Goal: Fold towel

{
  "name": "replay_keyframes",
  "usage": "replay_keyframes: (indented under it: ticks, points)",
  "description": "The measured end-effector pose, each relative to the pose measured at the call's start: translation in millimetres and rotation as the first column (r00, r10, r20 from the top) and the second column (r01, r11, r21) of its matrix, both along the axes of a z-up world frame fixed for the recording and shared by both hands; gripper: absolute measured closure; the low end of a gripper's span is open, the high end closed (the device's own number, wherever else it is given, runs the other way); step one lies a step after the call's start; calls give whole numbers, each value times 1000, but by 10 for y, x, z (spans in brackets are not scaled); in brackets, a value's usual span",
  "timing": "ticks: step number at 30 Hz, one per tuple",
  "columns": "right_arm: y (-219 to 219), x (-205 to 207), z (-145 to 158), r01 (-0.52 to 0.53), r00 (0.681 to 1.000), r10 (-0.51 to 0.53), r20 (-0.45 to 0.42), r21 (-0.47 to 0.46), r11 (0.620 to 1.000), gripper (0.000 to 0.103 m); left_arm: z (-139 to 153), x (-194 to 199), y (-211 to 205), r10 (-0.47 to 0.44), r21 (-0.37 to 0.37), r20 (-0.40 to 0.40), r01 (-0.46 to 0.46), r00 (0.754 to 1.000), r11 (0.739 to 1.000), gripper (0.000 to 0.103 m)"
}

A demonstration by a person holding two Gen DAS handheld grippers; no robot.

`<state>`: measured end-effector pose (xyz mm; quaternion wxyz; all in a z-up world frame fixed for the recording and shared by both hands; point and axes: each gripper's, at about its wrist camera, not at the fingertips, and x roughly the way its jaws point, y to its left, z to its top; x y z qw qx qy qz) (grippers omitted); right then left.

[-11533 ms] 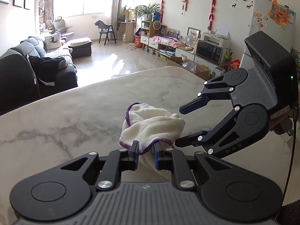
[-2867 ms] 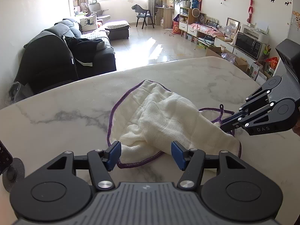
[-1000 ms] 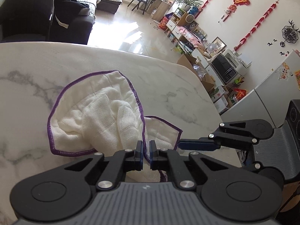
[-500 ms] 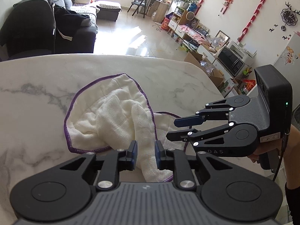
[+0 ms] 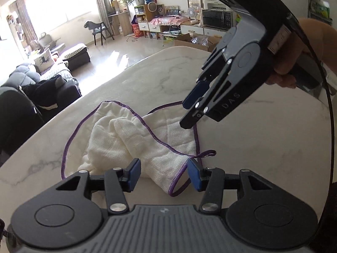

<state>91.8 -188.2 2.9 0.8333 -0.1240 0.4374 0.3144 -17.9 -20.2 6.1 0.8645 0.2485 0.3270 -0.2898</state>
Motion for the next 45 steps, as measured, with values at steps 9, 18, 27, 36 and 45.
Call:
replay_keyframes:
  ticks: [9,18,27,36,45]
  points:
    - [-28,-13,1,6,1000,-6,4,8,1000,64,-261,-35,-213,-78,99,78,70,994,993,60]
    - [-48,104,-20,17,1000,-16,19,-11,1000,60,-550,29,-335,-87,178,106,68,991,982,86]
    - [-12,334,-151,36,999,-34,29,-58,998,62,-371,112,-186,70,59,106,-76,992,995,97]
    - [-2,523,-262,56,998,-52,41,-98,994,101,-223,30,101,227,13,96,-229,969,973,97]
    - [-208,278,-155,84,995,-77,62,-120,989,101,-138,-54,325,313,-4,70,-313,947,950,97]
